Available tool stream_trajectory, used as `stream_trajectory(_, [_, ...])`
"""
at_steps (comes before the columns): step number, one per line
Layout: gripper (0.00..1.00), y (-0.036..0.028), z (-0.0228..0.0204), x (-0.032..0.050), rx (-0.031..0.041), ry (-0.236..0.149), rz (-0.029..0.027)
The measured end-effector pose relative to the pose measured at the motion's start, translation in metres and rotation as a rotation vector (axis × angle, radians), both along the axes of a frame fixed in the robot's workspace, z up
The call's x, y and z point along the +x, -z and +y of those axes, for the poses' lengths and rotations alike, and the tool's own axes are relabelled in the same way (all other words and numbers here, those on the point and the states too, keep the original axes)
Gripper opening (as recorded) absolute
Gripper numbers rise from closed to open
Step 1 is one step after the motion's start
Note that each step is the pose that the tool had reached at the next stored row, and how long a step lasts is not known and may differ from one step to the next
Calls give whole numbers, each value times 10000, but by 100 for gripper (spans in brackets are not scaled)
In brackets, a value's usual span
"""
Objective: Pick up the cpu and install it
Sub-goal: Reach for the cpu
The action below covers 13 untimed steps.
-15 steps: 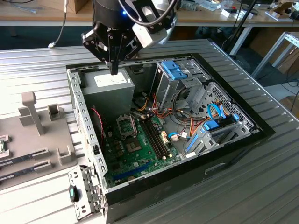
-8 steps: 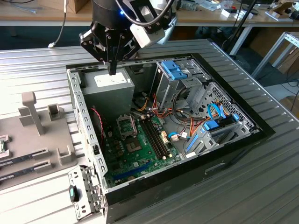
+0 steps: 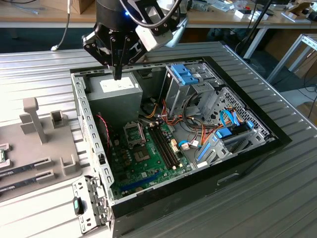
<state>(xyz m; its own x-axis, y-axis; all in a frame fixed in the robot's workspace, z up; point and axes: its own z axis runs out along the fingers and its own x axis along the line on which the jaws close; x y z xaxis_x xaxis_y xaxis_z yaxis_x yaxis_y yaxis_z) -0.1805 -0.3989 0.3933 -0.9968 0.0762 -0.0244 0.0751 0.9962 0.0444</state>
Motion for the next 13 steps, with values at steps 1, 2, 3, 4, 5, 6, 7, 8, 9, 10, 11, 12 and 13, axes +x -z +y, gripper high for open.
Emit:
stream_trajectory(1, [11,-1,0,-4,-1,0,1])
stream_trajectory(2, [11,0,0,-7,0,0,0])
stream_trajectory(3, [11,0,0,-10,0,0,-1])
stream_trajectory(4, [11,0,0,-14,0,0,-1])
stream_trajectory(5, [11,0,0,-17,0,0,0])
stream_trajectory(6, [11,0,0,-20,-1,0,0])
stream_trajectory(7, [11,0,0,-27,0,-1,0])
stream_trajectory(8, [11,0,0,-33,0,0,0])
stream_trajectory(9, [11,0,0,-37,0,0,0])
stream_trajectory(10, [11,0,0,-39,0,0,-1])
stream_trajectory(11, [11,0,0,-44,0,1,0])
stream_trajectory(12, [11,0,0,-46,0,0,0])
stream_trajectory(13, [11,0,0,-53,0,0,0])
